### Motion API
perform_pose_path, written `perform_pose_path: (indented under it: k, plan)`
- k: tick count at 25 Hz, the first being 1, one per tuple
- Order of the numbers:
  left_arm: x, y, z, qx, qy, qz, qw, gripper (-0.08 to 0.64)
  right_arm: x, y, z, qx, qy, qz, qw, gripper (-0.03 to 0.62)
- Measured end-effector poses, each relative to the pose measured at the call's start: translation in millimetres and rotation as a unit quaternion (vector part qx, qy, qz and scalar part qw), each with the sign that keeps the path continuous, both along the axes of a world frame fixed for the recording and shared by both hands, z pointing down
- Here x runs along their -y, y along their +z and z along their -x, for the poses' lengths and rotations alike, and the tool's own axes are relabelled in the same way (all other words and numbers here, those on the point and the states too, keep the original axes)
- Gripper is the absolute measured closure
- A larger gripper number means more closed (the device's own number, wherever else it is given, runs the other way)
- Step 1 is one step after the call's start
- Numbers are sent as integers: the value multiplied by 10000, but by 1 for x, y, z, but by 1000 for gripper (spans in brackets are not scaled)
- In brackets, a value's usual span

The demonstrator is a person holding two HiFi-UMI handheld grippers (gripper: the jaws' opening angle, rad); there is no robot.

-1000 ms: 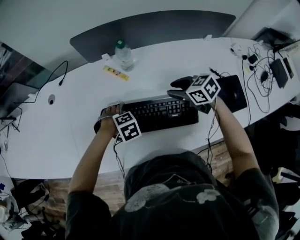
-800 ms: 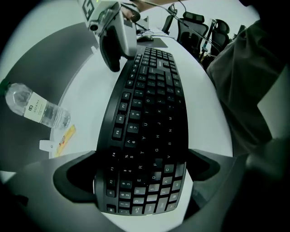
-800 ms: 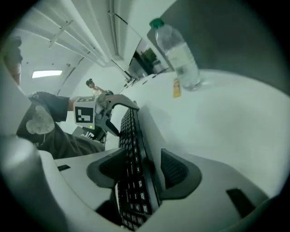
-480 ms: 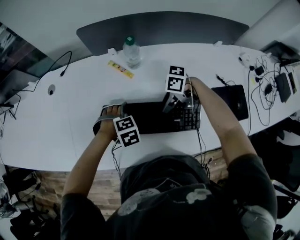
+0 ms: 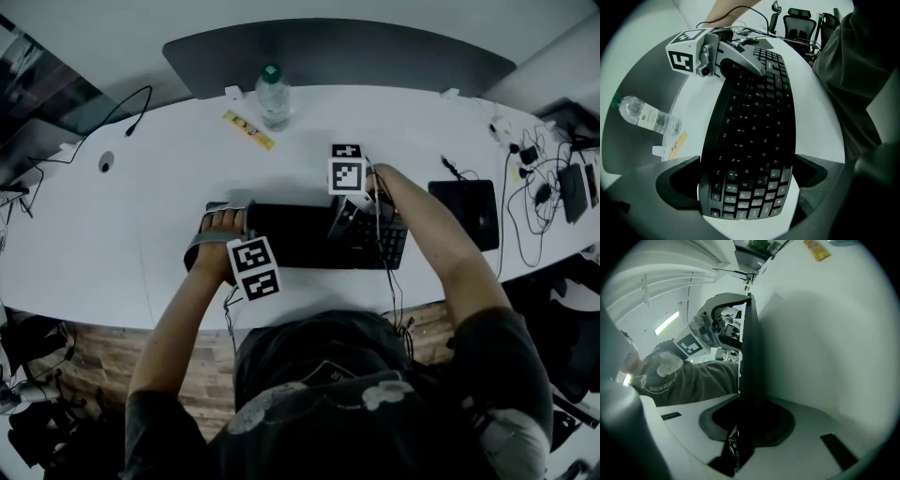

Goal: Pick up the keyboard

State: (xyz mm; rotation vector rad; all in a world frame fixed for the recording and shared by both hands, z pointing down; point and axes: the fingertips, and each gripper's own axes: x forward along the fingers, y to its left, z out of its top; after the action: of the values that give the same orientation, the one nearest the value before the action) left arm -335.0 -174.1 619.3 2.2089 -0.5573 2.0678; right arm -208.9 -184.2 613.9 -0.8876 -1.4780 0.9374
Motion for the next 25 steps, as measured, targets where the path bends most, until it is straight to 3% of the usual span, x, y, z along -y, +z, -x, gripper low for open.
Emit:
perform_pose_path:
  k: [8,17,21,25]
  plan:
    - [-4,-10,3,248,-274,-516,9980,-29,-5,-13,0,248,309,-32,9992,525]
    - [11,-35,18,212,-1442,-1206,9819,-29,-2,-31,-13,542,1196,209,9911,522]
    - [13,-53,20,-110,-2270,-1374,9641,-29,0,-37,-24,737,1328,146,9883,523]
    - [7,-69,19,-481,-3222,-1563,9325,-28,1,-47,-36,1040,1452,148,9838,523]
